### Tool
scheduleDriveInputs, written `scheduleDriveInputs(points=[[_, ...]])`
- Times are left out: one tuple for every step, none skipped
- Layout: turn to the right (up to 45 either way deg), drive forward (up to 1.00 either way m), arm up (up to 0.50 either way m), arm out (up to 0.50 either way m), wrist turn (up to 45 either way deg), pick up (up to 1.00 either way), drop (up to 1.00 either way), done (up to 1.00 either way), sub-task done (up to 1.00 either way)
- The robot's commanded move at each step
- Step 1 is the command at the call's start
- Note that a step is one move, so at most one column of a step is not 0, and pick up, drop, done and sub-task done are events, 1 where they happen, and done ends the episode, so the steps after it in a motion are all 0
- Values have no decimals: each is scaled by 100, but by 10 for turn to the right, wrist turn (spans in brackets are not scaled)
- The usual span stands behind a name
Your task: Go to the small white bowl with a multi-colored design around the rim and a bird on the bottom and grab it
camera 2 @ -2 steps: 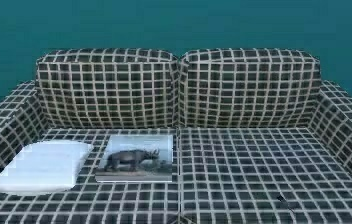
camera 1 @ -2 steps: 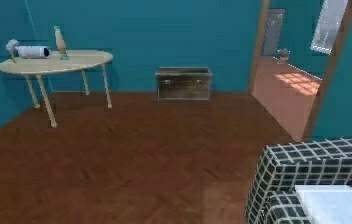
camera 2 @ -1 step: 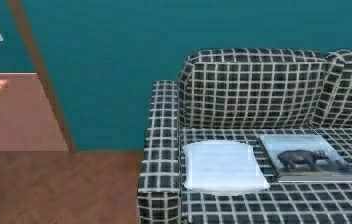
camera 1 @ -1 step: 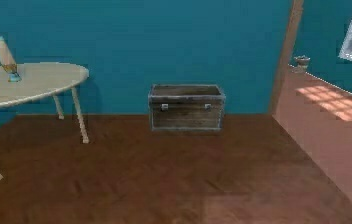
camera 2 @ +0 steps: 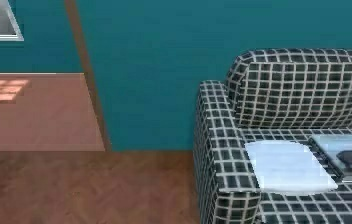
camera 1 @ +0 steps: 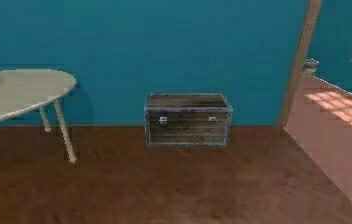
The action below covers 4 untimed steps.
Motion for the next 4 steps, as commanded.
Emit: scheduleDriveInputs(points=[[360,0,0,0,0,0,0,0,0],[0,100,0,0,0,0,0,0,0],[0,70,0,0,0,0,0,0,0],[450,0,0,0,0,0,0,0,0]])
